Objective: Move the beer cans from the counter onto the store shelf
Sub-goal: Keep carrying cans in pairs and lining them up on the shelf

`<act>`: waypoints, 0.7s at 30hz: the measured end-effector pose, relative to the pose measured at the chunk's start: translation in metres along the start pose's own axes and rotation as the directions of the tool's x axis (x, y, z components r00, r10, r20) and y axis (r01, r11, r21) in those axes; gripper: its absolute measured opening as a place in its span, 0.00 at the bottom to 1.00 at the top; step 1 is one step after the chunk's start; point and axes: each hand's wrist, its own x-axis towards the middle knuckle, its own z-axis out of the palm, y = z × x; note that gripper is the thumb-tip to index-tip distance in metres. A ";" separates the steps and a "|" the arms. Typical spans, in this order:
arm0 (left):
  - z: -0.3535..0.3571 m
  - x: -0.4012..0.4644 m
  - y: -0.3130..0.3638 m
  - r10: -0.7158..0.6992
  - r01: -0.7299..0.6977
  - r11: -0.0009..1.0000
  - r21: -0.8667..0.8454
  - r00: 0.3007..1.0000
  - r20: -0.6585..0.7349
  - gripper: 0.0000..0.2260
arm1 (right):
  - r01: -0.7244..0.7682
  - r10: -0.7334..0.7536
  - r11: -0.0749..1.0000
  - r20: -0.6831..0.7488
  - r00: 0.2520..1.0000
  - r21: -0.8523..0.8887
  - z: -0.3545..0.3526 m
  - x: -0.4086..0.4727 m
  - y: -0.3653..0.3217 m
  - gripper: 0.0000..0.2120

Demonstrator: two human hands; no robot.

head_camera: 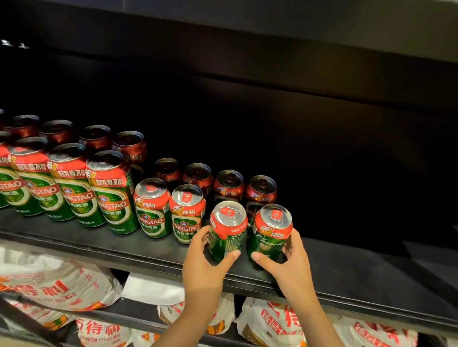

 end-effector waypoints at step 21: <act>-0.012 -0.004 -0.001 0.083 -0.093 0.990 0.108 0.992 0.098 0.34 | 0.024 -0.025 0.996 -0.013 1.000 -0.082 0.006 -0.006 -0.005 0.40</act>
